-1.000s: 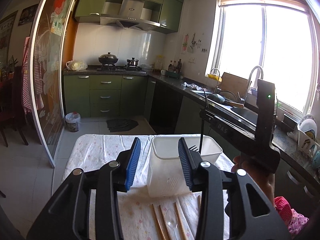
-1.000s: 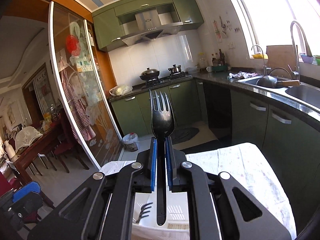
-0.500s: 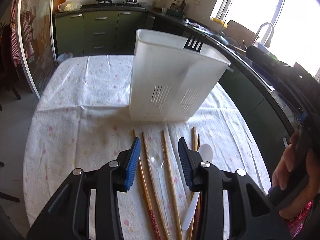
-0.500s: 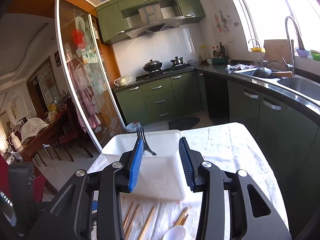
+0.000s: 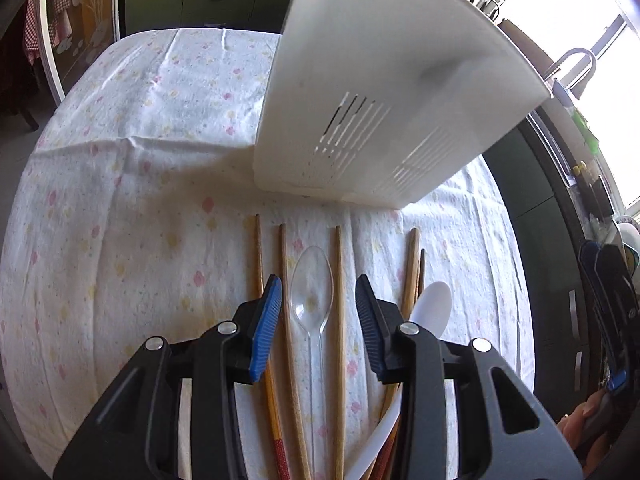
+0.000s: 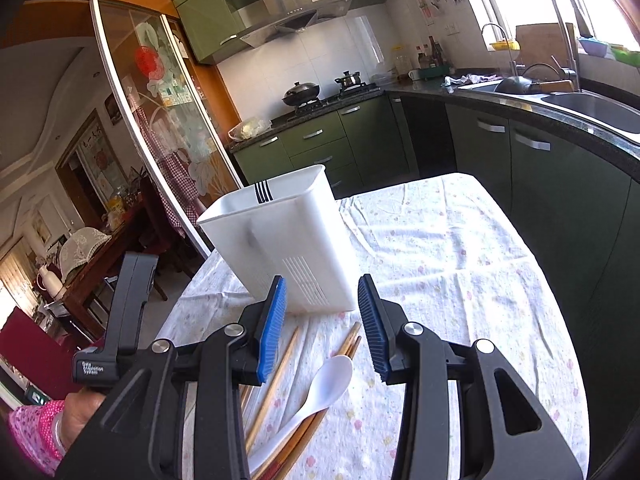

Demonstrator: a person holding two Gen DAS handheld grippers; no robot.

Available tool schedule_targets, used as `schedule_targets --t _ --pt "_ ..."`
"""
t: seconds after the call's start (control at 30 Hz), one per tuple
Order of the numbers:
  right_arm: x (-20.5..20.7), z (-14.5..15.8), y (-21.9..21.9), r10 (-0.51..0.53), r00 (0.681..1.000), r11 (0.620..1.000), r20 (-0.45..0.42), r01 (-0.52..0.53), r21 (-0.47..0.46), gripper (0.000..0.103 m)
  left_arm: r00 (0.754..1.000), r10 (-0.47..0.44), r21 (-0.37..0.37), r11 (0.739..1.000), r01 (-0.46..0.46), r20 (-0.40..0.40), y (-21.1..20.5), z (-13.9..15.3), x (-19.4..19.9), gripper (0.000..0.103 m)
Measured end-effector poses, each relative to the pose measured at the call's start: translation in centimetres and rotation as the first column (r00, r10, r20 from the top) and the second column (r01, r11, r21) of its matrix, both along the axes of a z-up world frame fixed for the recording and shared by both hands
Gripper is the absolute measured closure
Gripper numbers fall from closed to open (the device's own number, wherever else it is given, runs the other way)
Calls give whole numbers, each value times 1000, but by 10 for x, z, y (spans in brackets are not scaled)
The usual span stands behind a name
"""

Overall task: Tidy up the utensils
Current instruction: 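Move the left gripper to the clear plastic spoon and close on it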

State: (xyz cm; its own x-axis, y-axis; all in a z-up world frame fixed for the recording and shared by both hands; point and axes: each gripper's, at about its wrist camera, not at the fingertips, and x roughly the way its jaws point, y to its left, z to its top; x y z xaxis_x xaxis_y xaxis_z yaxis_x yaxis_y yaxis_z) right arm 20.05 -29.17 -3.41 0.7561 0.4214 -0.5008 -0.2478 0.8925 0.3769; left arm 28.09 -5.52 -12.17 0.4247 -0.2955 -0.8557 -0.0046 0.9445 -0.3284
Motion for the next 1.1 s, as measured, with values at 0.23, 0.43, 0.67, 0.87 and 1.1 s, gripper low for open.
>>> schedule_targets --t 0.23,0.43,0.67,0.87,1.1 --pt "2 -2 1 1 1000 1000 -16 -1 0 64 999 -34 -50 998 34 1 2 -11 16 70" --pt "7 1 7 8 1000 1000 -26 -8 0 64 997 -83 -56 995 82 -3 -7 -10 22 76" --pt "8 -5 9 22 998 1000 -52 -22 1 64 992 -117 -93 989 112 -53 -18 -19 21 85" --pt "9 -14 5 22 997 1000 -79 -22 13 64 985 -140 -156 980 123 -100 -22 -23 13 85" --pt "8 -14 5 30 996 1000 -84 -29 9 64 977 -184 -120 978 171 -107 -29 -13 5 85"
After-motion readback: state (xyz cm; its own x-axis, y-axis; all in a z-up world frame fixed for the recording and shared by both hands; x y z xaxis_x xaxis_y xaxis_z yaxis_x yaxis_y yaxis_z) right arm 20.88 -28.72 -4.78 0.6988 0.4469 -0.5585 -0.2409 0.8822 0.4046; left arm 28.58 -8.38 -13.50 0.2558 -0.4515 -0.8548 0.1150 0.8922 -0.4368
